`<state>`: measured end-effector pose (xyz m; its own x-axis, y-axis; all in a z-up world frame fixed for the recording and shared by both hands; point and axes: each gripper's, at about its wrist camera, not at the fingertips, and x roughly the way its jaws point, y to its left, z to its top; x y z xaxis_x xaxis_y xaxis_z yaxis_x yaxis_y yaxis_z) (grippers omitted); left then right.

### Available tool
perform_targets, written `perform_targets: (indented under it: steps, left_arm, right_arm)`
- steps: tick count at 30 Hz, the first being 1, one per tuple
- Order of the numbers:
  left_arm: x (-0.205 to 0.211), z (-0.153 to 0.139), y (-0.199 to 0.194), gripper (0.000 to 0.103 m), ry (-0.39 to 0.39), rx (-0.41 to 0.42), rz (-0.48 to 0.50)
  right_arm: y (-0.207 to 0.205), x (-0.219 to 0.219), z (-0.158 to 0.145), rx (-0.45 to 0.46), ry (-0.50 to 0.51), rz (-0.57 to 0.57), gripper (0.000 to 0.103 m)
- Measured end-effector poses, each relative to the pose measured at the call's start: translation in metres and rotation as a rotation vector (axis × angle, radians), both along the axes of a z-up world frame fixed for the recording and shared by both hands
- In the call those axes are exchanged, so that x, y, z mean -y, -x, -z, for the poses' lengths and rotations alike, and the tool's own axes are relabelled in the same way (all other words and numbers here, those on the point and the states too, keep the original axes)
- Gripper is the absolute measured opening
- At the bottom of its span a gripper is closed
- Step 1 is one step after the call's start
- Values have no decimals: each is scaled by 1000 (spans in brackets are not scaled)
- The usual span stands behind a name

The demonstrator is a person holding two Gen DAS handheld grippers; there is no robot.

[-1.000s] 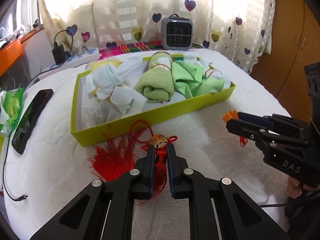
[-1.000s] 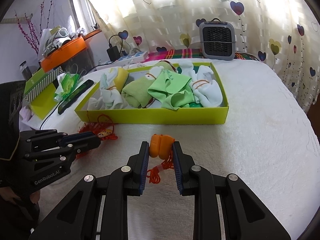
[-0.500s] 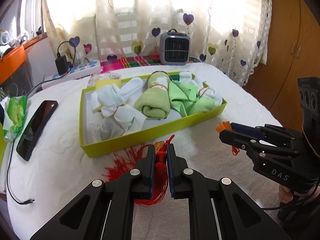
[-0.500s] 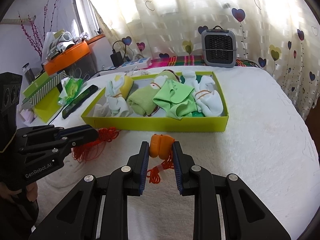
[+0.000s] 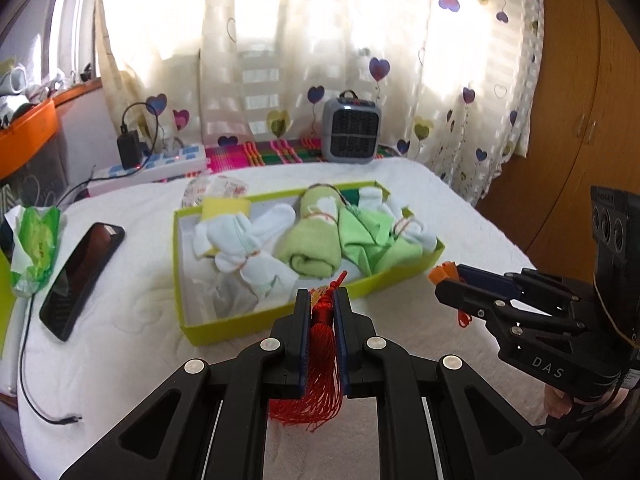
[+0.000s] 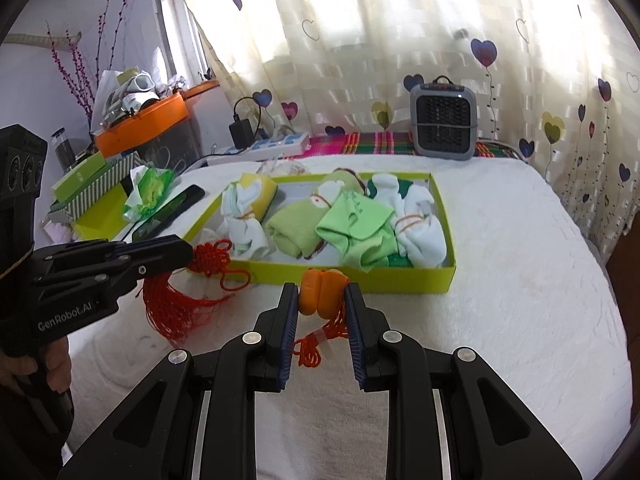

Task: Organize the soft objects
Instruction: 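Lift the red tassel and orange item and carry both over the box lid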

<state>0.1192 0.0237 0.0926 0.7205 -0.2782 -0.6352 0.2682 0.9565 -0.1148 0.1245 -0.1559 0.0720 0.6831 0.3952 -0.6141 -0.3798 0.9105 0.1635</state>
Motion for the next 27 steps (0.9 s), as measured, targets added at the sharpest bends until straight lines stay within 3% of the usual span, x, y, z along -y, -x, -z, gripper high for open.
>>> perform_targets:
  steps: [27]
  left_arm:
    - [-22,-36,-38,10,69,62,-27]
  right_arm:
    - [-25,-13,-27,55,-15,-9,25]
